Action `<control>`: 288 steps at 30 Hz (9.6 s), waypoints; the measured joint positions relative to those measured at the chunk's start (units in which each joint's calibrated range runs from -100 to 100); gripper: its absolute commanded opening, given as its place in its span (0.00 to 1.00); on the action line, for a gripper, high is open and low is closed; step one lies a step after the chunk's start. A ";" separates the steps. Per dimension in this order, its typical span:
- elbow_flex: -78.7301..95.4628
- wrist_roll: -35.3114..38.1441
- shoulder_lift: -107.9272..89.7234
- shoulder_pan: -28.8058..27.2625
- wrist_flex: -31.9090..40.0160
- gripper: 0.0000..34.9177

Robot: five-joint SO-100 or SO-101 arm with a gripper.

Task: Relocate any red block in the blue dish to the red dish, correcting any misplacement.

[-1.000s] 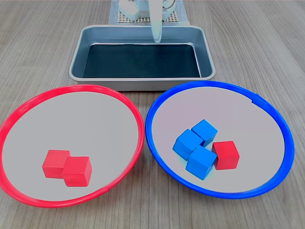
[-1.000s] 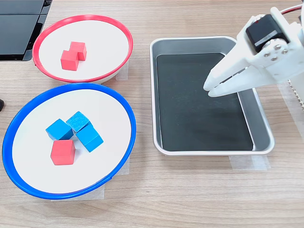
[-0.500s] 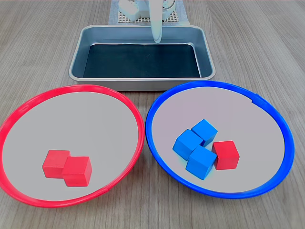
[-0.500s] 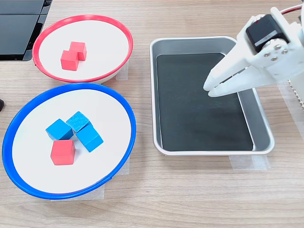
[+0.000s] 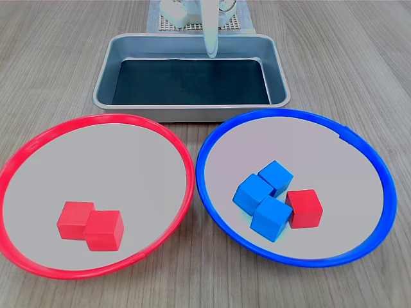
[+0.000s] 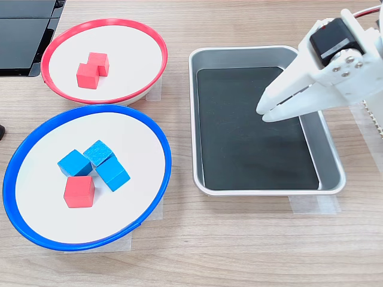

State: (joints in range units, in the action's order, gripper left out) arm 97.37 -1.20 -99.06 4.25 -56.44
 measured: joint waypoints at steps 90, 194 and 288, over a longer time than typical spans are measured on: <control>-104.63 -4.79 125.83 9.03 12.64 0.43; -94.19 -11.62 119.10 8.14 21.04 0.48; -104.63 -21.39 131.63 7.43 26.67 0.02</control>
State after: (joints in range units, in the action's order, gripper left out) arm -7.26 -22.59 32.57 11.68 -29.77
